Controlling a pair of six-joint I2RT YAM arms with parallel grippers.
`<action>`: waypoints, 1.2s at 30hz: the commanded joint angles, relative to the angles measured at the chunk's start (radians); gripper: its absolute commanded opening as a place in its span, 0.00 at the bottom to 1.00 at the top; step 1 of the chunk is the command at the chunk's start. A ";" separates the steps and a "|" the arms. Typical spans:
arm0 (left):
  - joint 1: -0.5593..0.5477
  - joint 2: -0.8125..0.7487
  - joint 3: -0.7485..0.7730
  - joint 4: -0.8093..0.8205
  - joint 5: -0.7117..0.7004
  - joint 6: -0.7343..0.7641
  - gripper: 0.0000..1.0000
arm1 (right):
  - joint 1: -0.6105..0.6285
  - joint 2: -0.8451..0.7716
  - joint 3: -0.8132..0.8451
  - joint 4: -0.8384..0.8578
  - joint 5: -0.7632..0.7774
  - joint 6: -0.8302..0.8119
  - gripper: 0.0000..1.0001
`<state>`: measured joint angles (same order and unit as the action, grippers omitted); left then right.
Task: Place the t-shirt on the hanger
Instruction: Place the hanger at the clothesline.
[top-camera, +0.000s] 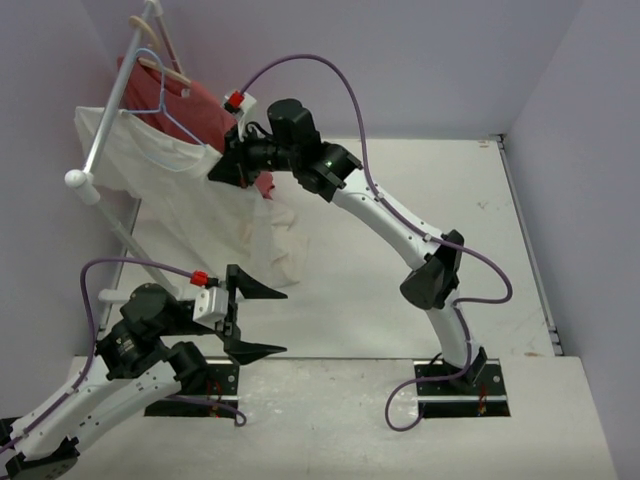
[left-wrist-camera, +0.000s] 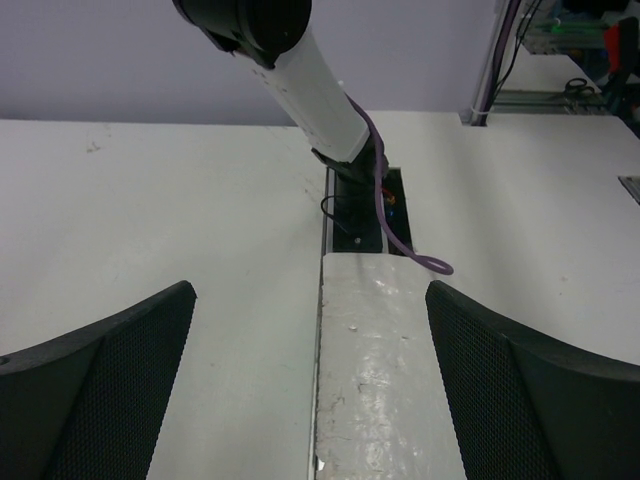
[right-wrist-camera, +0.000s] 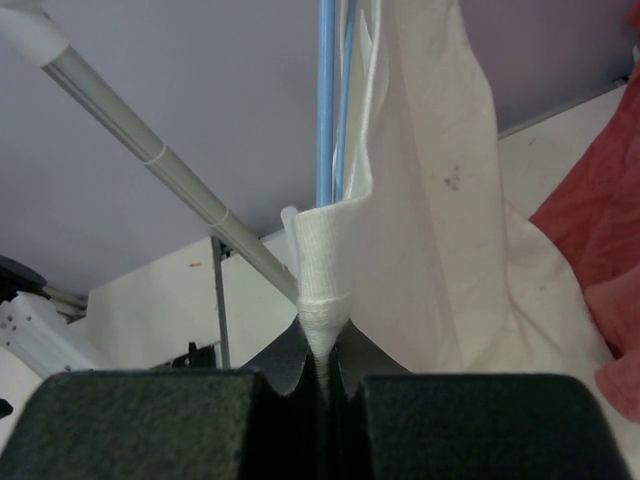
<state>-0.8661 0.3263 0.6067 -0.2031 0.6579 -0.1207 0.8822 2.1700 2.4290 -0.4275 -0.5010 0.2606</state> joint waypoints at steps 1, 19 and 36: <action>-0.001 -0.006 -0.005 0.027 -0.009 -0.008 1.00 | 0.003 0.040 0.054 0.200 -0.059 0.038 0.00; 0.000 0.022 -0.005 0.028 0.003 -0.004 1.00 | 0.054 0.176 0.134 0.289 -0.048 -0.082 0.00; 0.000 0.005 -0.007 0.027 0.001 -0.007 1.00 | 0.083 0.244 0.142 0.260 0.104 -0.203 0.00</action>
<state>-0.8661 0.3315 0.6067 -0.2028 0.6548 -0.1204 0.9657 2.4178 2.5141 -0.2402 -0.4537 0.1319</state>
